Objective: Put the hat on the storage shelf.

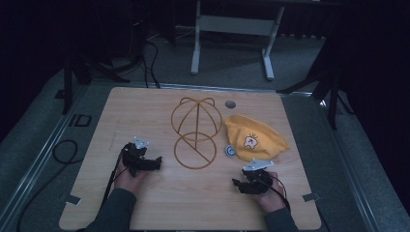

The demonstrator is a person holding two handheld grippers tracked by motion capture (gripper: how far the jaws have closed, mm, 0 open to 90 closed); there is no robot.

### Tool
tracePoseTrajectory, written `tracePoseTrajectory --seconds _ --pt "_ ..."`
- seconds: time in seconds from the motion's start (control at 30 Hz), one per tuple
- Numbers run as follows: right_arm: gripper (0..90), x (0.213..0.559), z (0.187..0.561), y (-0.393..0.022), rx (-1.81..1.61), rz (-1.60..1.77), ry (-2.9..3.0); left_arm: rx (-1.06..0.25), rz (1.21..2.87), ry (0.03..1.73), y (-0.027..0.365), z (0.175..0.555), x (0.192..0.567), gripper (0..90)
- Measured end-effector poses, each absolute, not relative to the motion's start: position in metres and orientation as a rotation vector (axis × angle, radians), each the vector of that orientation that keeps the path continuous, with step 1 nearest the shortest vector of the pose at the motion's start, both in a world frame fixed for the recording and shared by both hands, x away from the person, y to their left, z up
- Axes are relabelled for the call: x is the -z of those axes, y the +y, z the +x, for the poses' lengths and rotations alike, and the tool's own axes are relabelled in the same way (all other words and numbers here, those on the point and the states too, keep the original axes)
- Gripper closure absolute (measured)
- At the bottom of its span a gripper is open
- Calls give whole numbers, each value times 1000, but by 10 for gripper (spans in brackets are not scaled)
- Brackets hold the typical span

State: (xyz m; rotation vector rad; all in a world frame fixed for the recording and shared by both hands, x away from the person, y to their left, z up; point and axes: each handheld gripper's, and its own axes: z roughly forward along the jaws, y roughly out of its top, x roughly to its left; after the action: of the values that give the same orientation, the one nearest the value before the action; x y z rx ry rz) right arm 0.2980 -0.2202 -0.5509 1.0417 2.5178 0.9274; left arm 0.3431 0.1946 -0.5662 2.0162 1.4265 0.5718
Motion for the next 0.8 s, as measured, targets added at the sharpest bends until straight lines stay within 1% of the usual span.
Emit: tracePoseTrajectory --seconds 0.03,0.13,0.17,0.2,0.23,0.27,0.3,0.33,0.47,0.57,0.8 --pt "452 549 297 -220 -913 1011 2547 -572 2016 1426 195 343 566 1" --pt "477 548 298 -222 -900 991 2565 -572 2015 1427 195 343 566 1" --pt "510 547 300 -225 -878 994 2557 -570 2017 1427 195 342 566 1" --pt "510 547 300 -225 -878 994 2557 -570 2017 1427 195 342 566 1" --pt "556 546 301 -228 -867 995 2555 -570 2015 1427 195 342 566 1" --pt "556 546 301 -228 -867 995 2555 -570 2019 1426 195 342 566 1" --pt "609 545 301 -231 -846 1006 2551 -570 2015 1428 195 342 566 1" --pt "629 544 302 -233 -829 1003 2545 -570 2015 1428 195 342 566 1" --pt "629 540 304 -240 -817 1009 2516 -570 2015 1428 195 342 566 1" --pt "597 532 310 -252 -799 1017 2468 -571 2014 1428 195 342 566 1" --pt "575 526 319 -266 -758 1025 2443 -570 2013 1428 195 342 566 1"
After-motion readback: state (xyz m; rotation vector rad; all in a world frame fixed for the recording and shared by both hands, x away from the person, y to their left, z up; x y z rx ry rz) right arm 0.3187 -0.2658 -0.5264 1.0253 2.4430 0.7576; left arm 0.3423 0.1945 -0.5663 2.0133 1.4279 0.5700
